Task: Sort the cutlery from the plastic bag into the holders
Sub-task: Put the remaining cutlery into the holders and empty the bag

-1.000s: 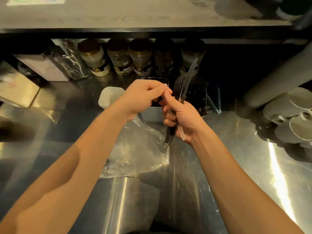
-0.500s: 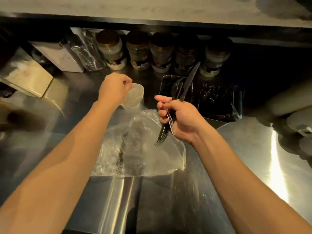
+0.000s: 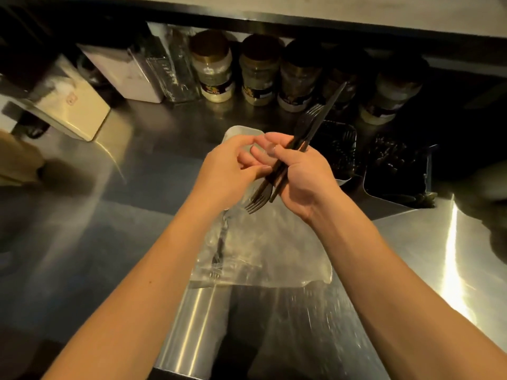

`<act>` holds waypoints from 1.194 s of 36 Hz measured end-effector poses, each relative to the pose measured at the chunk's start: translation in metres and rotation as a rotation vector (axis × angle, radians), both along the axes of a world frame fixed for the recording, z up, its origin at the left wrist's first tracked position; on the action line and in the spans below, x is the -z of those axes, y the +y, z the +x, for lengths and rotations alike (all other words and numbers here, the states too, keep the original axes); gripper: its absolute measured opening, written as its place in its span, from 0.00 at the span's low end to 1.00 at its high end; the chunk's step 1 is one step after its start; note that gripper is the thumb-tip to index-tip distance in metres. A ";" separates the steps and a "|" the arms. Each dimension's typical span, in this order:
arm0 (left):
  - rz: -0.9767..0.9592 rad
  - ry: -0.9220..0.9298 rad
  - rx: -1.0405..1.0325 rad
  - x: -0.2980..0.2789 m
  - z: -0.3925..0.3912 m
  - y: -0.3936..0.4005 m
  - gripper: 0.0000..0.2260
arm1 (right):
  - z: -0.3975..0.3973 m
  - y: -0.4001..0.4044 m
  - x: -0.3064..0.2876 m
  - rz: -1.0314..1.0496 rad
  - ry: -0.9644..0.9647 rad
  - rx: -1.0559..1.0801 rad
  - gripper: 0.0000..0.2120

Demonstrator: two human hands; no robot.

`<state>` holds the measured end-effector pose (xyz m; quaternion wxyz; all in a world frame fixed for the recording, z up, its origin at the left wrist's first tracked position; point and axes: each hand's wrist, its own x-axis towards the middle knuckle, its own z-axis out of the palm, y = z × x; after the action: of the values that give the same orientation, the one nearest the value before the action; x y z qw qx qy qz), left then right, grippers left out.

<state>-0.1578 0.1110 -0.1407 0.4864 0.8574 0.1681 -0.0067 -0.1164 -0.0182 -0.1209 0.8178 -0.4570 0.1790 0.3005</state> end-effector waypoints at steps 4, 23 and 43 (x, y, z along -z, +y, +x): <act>0.032 0.074 0.088 -0.003 0.003 0.009 0.23 | 0.002 0.002 0.000 -0.008 -0.015 -0.025 0.14; 0.125 0.005 -0.047 0.000 0.015 0.026 0.10 | 0.007 0.007 0.001 -0.033 -0.050 -0.004 0.15; -0.266 0.150 0.197 -0.051 -0.025 -0.028 0.13 | -0.012 -0.034 -0.022 0.233 -0.059 0.083 0.13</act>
<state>-0.1832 0.0826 -0.0895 0.5788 0.7948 0.1166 -0.1403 -0.1282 -0.0518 -0.0986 0.8820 -0.3599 0.1374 0.2714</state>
